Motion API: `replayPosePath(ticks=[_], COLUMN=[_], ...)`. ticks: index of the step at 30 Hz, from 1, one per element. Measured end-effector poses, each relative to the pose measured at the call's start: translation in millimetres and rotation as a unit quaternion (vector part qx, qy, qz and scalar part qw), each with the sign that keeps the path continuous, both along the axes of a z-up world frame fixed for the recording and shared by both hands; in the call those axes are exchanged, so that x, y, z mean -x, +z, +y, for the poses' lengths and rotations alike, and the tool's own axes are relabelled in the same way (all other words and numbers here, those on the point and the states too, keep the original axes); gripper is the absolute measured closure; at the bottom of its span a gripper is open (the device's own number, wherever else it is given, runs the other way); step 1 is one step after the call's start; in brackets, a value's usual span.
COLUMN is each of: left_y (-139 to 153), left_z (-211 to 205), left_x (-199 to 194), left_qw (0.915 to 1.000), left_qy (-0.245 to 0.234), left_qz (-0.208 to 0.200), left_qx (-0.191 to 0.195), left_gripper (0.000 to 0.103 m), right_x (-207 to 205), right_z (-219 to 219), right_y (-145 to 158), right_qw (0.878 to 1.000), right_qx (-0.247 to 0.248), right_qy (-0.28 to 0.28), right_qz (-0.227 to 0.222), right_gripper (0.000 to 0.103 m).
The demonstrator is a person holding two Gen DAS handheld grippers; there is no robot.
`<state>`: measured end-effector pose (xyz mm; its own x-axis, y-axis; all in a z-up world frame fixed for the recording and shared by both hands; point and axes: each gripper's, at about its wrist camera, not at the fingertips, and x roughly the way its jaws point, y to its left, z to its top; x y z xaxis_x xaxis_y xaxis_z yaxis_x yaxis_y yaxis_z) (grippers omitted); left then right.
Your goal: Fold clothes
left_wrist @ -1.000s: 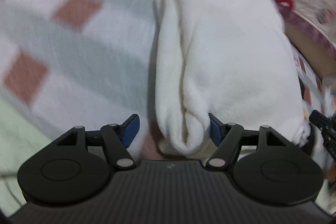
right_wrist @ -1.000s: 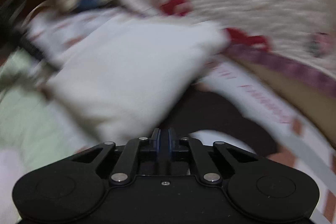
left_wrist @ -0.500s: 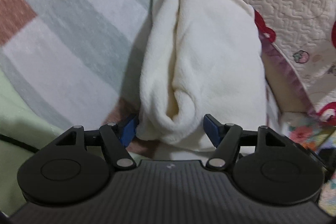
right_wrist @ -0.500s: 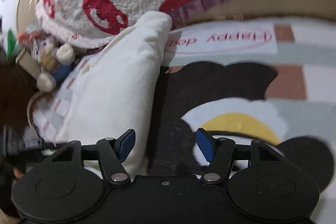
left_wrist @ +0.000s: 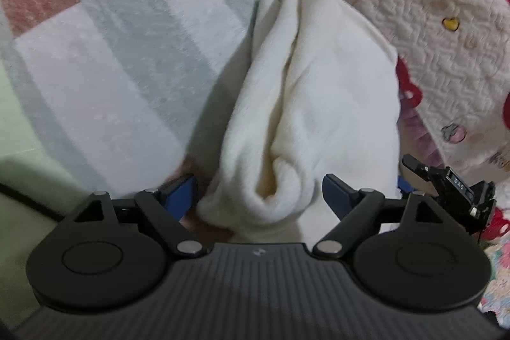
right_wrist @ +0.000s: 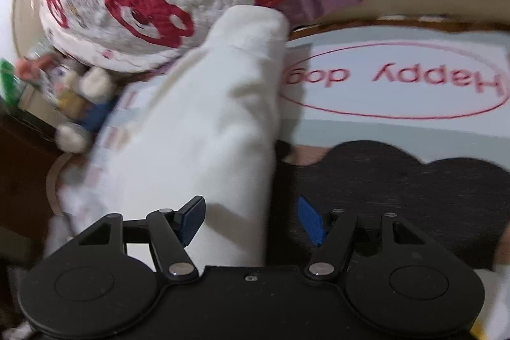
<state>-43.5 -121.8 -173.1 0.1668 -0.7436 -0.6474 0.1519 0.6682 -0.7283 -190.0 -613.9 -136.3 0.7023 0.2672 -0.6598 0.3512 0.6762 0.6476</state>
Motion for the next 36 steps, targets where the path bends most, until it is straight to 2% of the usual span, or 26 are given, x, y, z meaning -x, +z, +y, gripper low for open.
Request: replayPosePath(ticks=[1,2,3,4,5,9,11,16,19,20,21,22,24,27,29,31,33,34,36], left_y=[-1.1,-1.5,-1.9,-2.4,-1.9,9.9,7.5,-1.1,3.4,6.7,11.1,16.1,25.9,41.2,55.4,69.3,71.0,63.2,47.6], left_z=[-1.2,-1.6,-5.3,-8.9,-12.1,-23.1,-20.0,-14.6,-19.5,-22.9,-26.4,-29.4,-34.9,-43.4,-49.4,-57.4,-68.5,-75.0,-87.9], left_x=[-0.9,-1.8,-2.9,-4.0,-5.4,-7.7,-7.3,-12.6,-9.5,-8.0,-6.5,-4.6,-2.6,-2.8,-11.7,-27.1,-40.8,-45.2,-54.1], left_qw=[1.0000,0.9999,0.9998,0.9997,0.9996,0.9967,0.9969,0.9987,0.9970,0.9952,0.9924,0.9888,0.9816,0.9699,0.9645,0.9617,0.9632,0.9658,0.9705], left_qy=[-0.004,-0.005,-0.004,-0.003,-0.001,-0.022,-0.019,-0.009,-0.025,-0.037,-0.050,-0.063,-0.080,-0.100,-0.107,-0.117,-0.124,-0.127,-0.135], left_qz=[-0.003,-0.007,-0.014,-0.021,-0.028,-0.078,-0.076,-0.047,-0.073,-0.091,-0.111,-0.133,-0.170,-0.217,-0.238,-0.246,-0.237,-0.224,-0.198], left_qx=[0.008,0.012,0.011,0.009,0.008,-0.011,-0.005,0.019,0.004,-0.005,-0.015,-0.023,-0.035,-0.047,-0.041,-0.031,-0.027,-0.029,-0.031], left_gripper=[0.018,0.023,0.031,0.048,0.057,0.059,0.059,0.058,0.060,0.062,0.063,0.067,0.069,0.071,0.071,0.071,0.071,0.071,0.071], right_x=[-0.2,-0.1,-0.3,-1.6,-4.6,-21.2,-29.3,-56.0,-64.4,-63.0,-60.2,-57.5,-52.0,-43.8,-38.3,-32.8,-27.3,-24.6,-24.1], right_z=[-4.3,-8.0,-11.0,-14.5,-18.3,-32.5,-35.9,-29.4,-18.9,-15.7,-14.6,-13.5,-11.3,-8.0,-5.7,-3.5,-1.3,-0.2,-4.4], right_y=[-0.9,-2.2,-3.5,-5.8,-8.9,-25.5,-36.4,-51.1,-60.8,-59.0,-52.6,-46.2,-33.4,-14.3,-1.5,11.3,24.1,30.5,19.2], right_qw=[1.000,0.999,0.999,0.999,0.999,0.993,0.989,0.991,0.984,0.985,0.986,0.988,0.990,0.991,0.991,0.989,0.986,0.985,0.988], right_qx=[-0.020,-0.033,-0.040,-0.044,-0.051,-0.114,-0.145,-0.121,-0.154,-0.150,-0.138,-0.125,-0.101,-0.064,-0.039,-0.015,0.010,0.023,0.028], right_qy=[-0.001,-0.002,-0.003,-0.001,0.004,0.027,0.029,0.057,0.076,0.075,0.069,0.063,0.051,0.033,0.020,0.008,-0.004,-0.010,-0.026], right_qz=[-0.003,-0.003,-0.001,0.002,0.003,-0.015,-0.021,-0.018,-0.042,-0.051,-0.060,-0.069,-0.086,-0.112,-0.129,-0.147,-0.164,-0.172,-0.148], right_gripper=[0.033,0.033,0.033,0.033,0.033,0.033,0.033,0.032,0.027,0.027,0.034,0.051,0.058,0.062,0.062,0.062,0.062,0.062,0.062])
